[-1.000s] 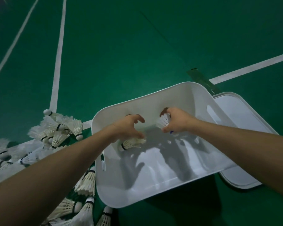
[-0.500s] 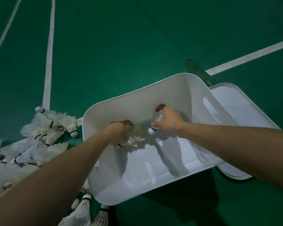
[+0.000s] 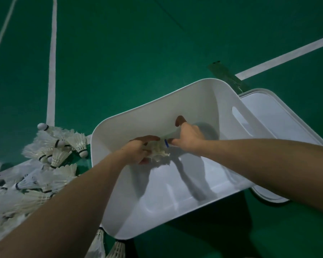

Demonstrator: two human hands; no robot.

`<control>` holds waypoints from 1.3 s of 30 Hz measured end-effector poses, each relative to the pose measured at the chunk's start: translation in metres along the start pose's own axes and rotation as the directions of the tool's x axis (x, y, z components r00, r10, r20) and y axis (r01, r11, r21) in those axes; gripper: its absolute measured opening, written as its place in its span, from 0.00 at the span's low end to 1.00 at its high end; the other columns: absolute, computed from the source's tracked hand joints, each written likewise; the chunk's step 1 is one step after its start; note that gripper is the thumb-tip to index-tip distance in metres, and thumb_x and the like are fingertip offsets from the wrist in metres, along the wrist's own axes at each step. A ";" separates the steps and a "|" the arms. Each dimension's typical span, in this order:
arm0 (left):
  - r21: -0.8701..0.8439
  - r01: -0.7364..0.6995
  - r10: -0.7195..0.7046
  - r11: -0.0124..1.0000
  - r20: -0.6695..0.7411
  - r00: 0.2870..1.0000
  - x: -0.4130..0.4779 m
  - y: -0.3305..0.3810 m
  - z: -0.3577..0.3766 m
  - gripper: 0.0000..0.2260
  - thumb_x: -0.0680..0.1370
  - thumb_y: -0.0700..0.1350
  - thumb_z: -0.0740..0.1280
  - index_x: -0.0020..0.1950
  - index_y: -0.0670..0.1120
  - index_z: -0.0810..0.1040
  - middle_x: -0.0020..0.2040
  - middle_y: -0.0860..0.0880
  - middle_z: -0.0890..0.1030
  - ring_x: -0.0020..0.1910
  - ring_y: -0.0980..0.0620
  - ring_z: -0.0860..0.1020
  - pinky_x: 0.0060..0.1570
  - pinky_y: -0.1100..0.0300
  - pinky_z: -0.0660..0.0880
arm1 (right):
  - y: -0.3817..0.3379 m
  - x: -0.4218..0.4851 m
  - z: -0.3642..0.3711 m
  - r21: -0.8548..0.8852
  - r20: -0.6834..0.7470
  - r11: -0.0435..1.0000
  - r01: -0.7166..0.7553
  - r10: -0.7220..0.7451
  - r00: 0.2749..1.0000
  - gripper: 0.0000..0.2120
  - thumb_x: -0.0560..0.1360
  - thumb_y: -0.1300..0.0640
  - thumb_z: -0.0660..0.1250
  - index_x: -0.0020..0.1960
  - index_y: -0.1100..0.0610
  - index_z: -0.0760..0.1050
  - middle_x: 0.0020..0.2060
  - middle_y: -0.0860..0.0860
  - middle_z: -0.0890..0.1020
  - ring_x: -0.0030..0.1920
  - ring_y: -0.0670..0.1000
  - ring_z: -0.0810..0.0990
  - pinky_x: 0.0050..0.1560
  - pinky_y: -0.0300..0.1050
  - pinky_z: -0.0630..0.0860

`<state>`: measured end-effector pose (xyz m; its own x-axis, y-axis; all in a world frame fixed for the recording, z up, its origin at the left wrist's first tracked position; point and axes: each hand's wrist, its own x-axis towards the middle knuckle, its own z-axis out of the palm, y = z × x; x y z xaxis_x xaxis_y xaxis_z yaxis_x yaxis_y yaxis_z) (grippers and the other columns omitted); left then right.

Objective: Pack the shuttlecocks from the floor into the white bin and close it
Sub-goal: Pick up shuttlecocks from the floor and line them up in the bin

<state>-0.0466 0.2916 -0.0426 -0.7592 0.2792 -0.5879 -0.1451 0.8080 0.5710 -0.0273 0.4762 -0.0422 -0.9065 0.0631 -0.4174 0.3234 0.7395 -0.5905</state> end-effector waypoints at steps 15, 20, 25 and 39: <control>0.050 -0.026 0.029 0.998 -0.062 0.998 -0.010 -0.006 0.000 0.24 0.77 0.34 0.62 0.68 0.58 0.71 0.61 0.45 0.75 0.52 0.39 0.77 0.42 0.44 0.80 | -0.006 0.009 0.006 -0.037 0.216 0.989 0.146 -0.135 0.967 0.27 0.69 0.55 0.76 0.65 0.57 0.73 0.55 0.56 0.80 0.53 0.55 0.80 0.46 0.40 0.73; -0.010 -0.005 0.004 1.000 -0.089 0.996 -0.011 -0.006 -0.004 0.26 0.76 0.32 0.62 0.68 0.57 0.71 0.60 0.44 0.75 0.49 0.41 0.78 0.41 0.47 0.81 | -0.011 0.011 0.011 0.012 0.237 0.984 0.176 -0.173 0.956 0.34 0.70 0.53 0.76 0.70 0.57 0.65 0.47 0.55 0.79 0.43 0.52 0.77 0.45 0.43 0.74; 0.073 0.044 -0.038 0.996 -0.082 0.996 -0.013 -0.001 -0.009 0.24 0.77 0.36 0.61 0.69 0.55 0.71 0.54 0.42 0.81 0.43 0.43 0.81 0.42 0.49 0.80 | 0.000 0.012 0.012 0.155 0.139 0.983 0.100 -0.122 0.983 0.30 0.65 0.55 0.79 0.62 0.57 0.68 0.46 0.56 0.82 0.43 0.54 0.80 0.42 0.44 0.75; 0.416 -0.011 0.072 0.909 -0.131 0.989 -0.013 -0.005 -0.014 0.20 0.75 0.41 0.69 0.66 0.50 0.73 0.64 0.46 0.76 0.61 0.46 0.74 0.54 0.64 0.65 | -0.006 0.014 0.028 0.134 0.098 0.980 0.144 -0.158 0.983 0.18 0.72 0.64 0.71 0.60 0.56 0.75 0.46 0.57 0.82 0.42 0.52 0.78 0.43 0.38 0.72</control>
<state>-0.0449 0.2768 -0.0300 -0.8442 0.2658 -0.4654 0.1400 0.9475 0.2873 -0.0346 0.4535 -0.0637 -0.9151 -0.1202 -0.3849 0.2232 0.6439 -0.7318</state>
